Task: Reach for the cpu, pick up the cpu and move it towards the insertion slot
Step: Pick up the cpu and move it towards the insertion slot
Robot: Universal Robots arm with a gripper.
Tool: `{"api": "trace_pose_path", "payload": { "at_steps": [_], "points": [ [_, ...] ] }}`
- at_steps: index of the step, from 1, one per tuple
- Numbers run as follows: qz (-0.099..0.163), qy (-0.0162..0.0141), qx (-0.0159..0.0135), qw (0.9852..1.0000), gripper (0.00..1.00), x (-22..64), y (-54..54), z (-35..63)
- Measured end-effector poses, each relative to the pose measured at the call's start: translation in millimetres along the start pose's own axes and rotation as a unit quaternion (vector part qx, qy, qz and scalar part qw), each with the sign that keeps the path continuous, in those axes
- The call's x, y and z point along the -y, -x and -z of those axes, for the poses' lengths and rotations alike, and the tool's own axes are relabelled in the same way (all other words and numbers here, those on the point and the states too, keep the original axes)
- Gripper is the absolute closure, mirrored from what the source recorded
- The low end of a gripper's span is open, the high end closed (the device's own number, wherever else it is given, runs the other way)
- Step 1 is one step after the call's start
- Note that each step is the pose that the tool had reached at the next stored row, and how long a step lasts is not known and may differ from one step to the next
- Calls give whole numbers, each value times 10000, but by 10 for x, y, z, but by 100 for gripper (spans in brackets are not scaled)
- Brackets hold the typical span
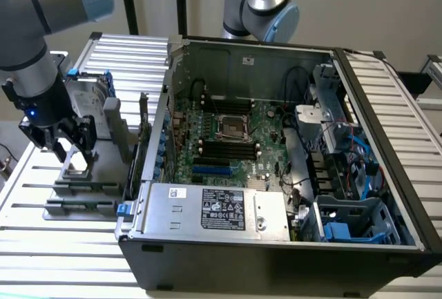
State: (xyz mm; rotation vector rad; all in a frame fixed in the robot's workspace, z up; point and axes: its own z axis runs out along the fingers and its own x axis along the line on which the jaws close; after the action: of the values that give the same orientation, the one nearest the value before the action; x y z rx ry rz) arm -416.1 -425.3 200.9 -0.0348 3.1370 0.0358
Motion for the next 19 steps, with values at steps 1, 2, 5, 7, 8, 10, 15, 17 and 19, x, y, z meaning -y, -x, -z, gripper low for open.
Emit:
{"api": "trace_pose_path", "payload": {
  "at_steps": [1,2,5,7,8,10,15,17,19],
  "points": [
    [1,0,2,10000,35,0,1,-8],
    [1,0,3,10000,35,0,1,-16],
    [2,-1,5,10000,35,1,1,-37],
    [2,0,6,10000,35,1,2,-47],
    [1,-1,6,10000,35,1,3,-52],
    [1,-1,5,10000,35,1,10,-58],
    [1,0,6,10000,35,-3,24,-71],
    [2,0,6,10000,35,-10,24,-76],
    [1,0,6,10000,35,-20,24,-82]
  ]
}}
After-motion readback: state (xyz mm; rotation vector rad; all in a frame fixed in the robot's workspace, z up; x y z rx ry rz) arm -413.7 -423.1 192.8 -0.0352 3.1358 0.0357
